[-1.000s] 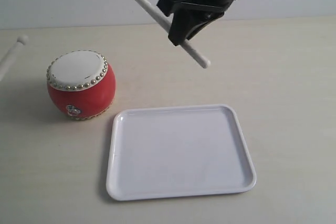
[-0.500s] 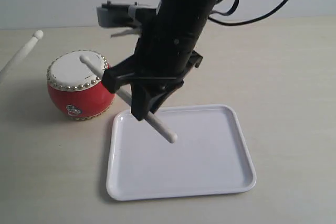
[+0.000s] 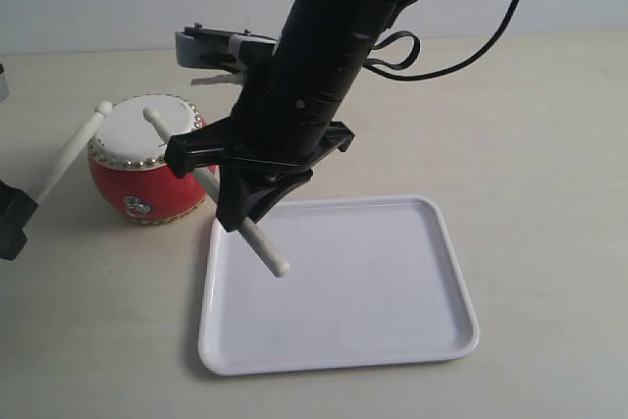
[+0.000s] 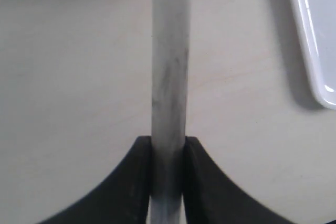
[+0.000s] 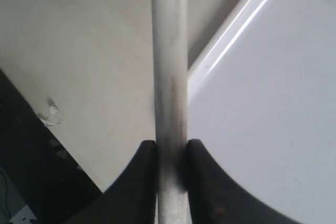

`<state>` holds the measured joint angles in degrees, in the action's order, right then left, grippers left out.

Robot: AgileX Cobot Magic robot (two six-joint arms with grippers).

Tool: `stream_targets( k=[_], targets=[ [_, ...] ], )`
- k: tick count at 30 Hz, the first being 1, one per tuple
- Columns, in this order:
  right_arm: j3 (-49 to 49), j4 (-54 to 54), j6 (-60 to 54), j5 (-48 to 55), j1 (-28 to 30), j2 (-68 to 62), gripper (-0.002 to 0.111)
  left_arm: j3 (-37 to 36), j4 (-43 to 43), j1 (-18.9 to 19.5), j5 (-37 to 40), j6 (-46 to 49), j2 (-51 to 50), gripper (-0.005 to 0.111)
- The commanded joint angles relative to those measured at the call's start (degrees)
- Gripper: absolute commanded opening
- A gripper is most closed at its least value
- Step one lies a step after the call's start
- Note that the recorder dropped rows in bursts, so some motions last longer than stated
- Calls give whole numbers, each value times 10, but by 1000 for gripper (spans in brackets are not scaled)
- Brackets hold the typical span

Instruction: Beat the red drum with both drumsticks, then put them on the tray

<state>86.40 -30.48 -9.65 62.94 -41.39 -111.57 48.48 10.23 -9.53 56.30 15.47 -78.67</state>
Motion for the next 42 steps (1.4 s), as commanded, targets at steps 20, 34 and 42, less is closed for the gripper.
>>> stream_targets(
  k=[20, 34, 42],
  targets=[
    [4, -43, -23, -36, 0, 7, 0, 4, 16, -3, 8, 7, -20, 0],
    [-14, -32, -7, -57, 0, -61, 0, 37, 22, -3, 29, -10, 29, 0],
    [-14, -36, -7, -59, 0, 46, 0, -25, 25, -3, -1, -8, -81, 0]
  ],
)
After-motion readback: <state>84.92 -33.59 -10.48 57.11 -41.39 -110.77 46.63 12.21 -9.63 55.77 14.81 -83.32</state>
